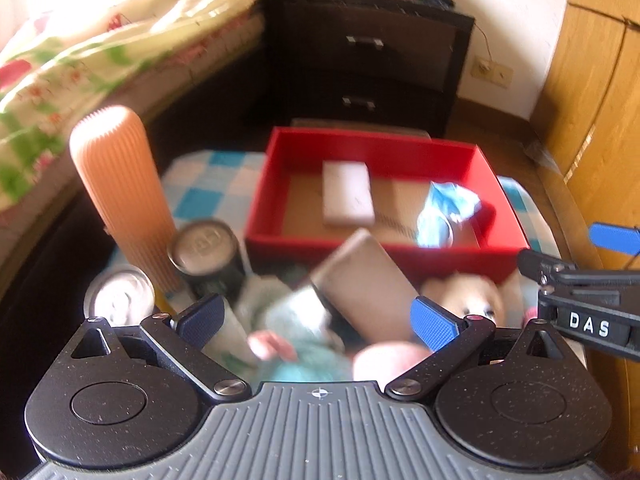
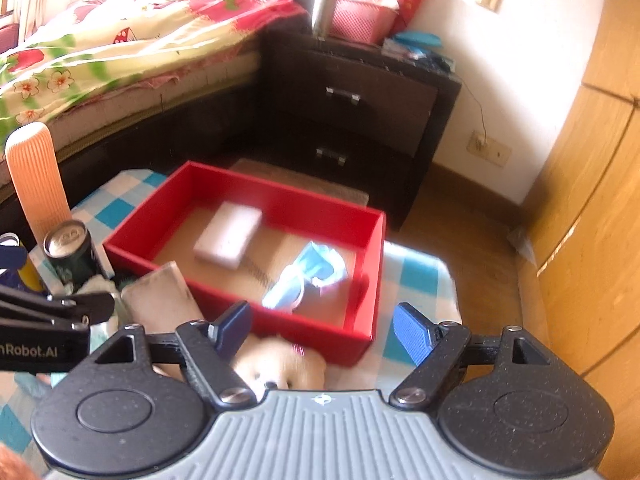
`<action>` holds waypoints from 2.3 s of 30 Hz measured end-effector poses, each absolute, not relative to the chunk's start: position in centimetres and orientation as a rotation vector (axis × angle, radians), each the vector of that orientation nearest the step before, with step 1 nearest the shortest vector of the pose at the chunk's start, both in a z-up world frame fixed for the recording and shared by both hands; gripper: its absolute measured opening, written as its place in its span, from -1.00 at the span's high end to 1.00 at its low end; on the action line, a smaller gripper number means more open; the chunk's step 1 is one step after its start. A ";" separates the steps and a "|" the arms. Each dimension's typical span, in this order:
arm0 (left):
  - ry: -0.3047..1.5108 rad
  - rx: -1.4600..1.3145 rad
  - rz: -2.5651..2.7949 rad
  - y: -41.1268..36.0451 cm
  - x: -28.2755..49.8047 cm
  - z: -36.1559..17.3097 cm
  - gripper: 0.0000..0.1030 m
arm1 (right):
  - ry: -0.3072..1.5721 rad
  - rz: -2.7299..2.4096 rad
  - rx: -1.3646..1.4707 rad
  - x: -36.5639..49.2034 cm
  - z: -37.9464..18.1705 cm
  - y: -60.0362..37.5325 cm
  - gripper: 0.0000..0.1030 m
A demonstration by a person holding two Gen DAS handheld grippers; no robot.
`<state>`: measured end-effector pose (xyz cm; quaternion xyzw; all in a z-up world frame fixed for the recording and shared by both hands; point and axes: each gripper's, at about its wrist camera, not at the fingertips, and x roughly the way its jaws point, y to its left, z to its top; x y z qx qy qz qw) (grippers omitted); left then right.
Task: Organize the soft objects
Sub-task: 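Move the left gripper back toward the pile of plush toys, then grasp the pink pig plush with the left gripper and lift it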
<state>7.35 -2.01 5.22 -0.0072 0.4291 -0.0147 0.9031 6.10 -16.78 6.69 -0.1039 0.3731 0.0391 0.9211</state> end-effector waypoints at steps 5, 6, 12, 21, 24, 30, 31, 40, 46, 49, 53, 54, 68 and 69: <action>0.948 -0.026 -0.074 -2.8 7.2 4.0 -0.85 | 0.803 0.073 -0.205 5.5 5.9 -18.0 -0.10; 0.950 -0.023 -0.075 -3.0 7.1 3.8 -0.85 | 0.810 0.073 -0.204 5.4 5.8 -18.2 -0.10; 0.964 -0.031 -0.061 -2.6 6.5 3.6 -0.85 | 0.857 0.079 -0.204 5.2 4.7 -19.7 -0.11; 1.021 -0.104 -0.013 -0.5 4.8 3.0 -0.85 | 0.863 0.124 -0.181 4.9 4.6 -19.6 -0.11; 1.018 -0.061 0.053 0.0 4.9 2.6 -0.86 | 0.856 0.142 -0.188 4.8 4.7 -19.0 -0.11; 1.081 -0.137 0.003 0.3 5.2 1.8 -0.85 | 0.870 0.161 -0.213 4.7 4.3 -18.3 -0.12; 1.084 -0.128 -0.009 0.0 5.1 1.9 -0.85 | 0.871 0.161 -0.212 4.8 4.3 -18.3 -0.12; 1.159 -0.220 -0.077 -0.2 5.2 0.9 -0.57 | 0.874 0.171 -0.205 4.7 4.3 -18.5 -0.12; 1.048 -0.097 -0.127 -2.7 5.6 3.9 -0.79 | 0.875 0.187 -0.205 4.7 4.3 -18.6 -0.12; 1.016 -0.044 -0.234 -4.3 6.2 4.8 -0.89 | 0.876 0.182 -0.196 4.6 4.3 -19.1 -0.13; 1.031 0.045 -0.332 -6.8 8.2 3.3 -0.89 | 0.874 0.132 -0.207 4.6 4.2 -20.0 -0.13; 1.031 0.088 -0.341 -7.0 8.7 2.8 -0.88 | 0.871 0.121 -0.214 4.7 4.2 -20.4 -0.13; 1.130 0.739 -0.740 -9.4 6.5 -2.7 -0.89 | 0.901 0.142 -0.171 4.3 3.9 -23.4 -0.14; 1.126 0.818 -0.743 -9.6 6.1 -3.6 -0.89 | 0.905 0.145 -0.174 4.4 3.7 -23.3 -0.14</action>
